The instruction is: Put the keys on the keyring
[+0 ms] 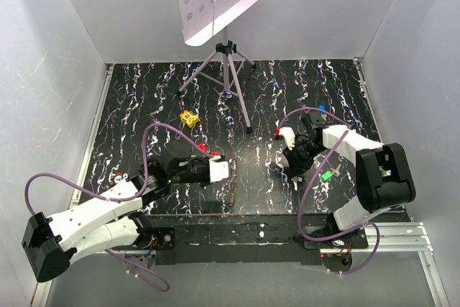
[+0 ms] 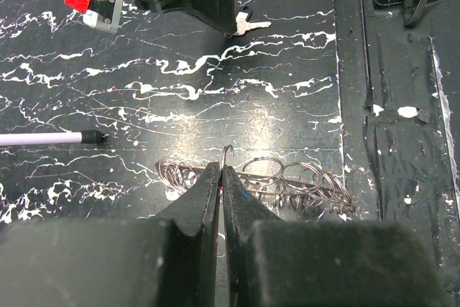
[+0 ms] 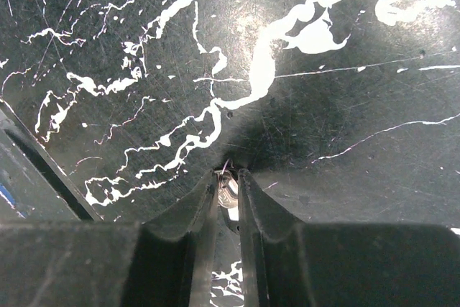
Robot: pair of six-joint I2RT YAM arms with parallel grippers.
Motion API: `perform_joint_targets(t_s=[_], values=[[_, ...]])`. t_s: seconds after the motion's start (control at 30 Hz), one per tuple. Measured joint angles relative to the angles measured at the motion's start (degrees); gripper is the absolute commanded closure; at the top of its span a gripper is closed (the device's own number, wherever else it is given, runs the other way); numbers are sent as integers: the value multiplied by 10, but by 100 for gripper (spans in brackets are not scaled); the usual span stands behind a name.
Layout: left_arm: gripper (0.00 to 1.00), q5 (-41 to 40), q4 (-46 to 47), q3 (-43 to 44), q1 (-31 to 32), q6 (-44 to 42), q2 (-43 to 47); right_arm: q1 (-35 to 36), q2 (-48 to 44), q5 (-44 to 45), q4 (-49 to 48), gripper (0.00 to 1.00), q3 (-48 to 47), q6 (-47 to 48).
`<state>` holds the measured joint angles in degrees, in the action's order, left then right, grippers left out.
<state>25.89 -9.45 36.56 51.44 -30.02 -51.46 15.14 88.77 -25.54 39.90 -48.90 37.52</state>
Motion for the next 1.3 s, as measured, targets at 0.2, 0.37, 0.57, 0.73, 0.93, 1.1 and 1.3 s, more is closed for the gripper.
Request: perform_joint_targets(t_s=[0.2,0.37,0.57,0.73,0.93,1.1,1.3], values=[[100,0,0,0,0,0,2,0,6,2,1,99,0,-1],[100,0,0,0,0,0,2,0,6,1,2,99,0,-1],[100,0,0,0,0,0,3,0,1,-14,14,99,-4,1],[100,0,3,0,0,2,3,1,-66,-54,55,99,-29,40],[100,-5,38,-6,0,21,8,6,-133,-153,171,99,-189,156],[100,-16,56,-2,0,42,8,28,-103,-229,296,99,-351,262],[100,-43,70,25,0,53,-2,87,-74,-250,335,99,-440,299]])
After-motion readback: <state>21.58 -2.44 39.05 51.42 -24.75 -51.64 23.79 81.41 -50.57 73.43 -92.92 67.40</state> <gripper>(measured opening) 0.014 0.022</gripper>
